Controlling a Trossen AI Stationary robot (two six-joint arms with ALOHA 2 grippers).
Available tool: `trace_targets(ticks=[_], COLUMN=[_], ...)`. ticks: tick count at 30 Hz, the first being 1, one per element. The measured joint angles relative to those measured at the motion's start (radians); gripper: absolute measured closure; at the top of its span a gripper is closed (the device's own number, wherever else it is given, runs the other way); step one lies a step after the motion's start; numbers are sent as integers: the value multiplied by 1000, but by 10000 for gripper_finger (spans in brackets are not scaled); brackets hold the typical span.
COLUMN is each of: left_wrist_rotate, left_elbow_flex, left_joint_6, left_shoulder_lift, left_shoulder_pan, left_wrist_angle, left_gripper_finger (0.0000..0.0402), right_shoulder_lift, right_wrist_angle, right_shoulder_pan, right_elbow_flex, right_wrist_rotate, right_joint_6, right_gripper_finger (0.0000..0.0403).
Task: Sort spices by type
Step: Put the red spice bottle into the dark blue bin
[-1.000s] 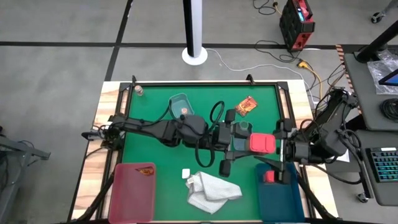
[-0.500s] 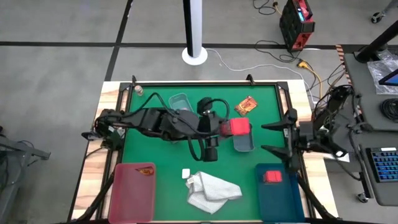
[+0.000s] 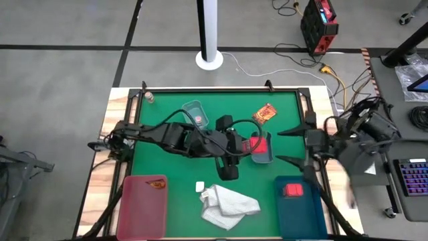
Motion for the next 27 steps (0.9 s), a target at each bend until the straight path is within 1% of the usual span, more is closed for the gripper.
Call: trace_targets(ticks=[2,4,8,10,15,17,19,23,27], left_wrist_rotate=[1,1,10,29,35,39,64,62,63], left_elbow_flex=[0,0,0,0,0,0,0,0,0], left_joint_6=[4,8,9,10,7,9,11,10,17], left_shoulder_lift=[11,18,24,25,26,26,26,26,26], left_shoulder_pan=[0,0,0,0,-4,-9,-17,-20,-20], left_wrist_angle=[18,30,44,63,61,60,77,70,111], left_gripper_finger=[245,245,245,245,245,245,245,245,245], right_shoulder_lift=[53,99,158,180,213,216,220,221,225], right_wrist_angle=[-102,-169,-206,-214,-259,-258,-260,-263,-257], right_shoulder_pan=[-33,-69,-128,-155,-188,-194,-201,-222,-238], right_elbow_flex=[70,121,189,212,257,260,260,259,260], right_wrist_rotate=[-42,-105,-253,-293,-313,-311,-307,-317,-370], right_joint_6=[29,36,19,4,-18,-44,-71,-91,-119], right_gripper_finger=[92,82,63,56,49,49,50,50,56])
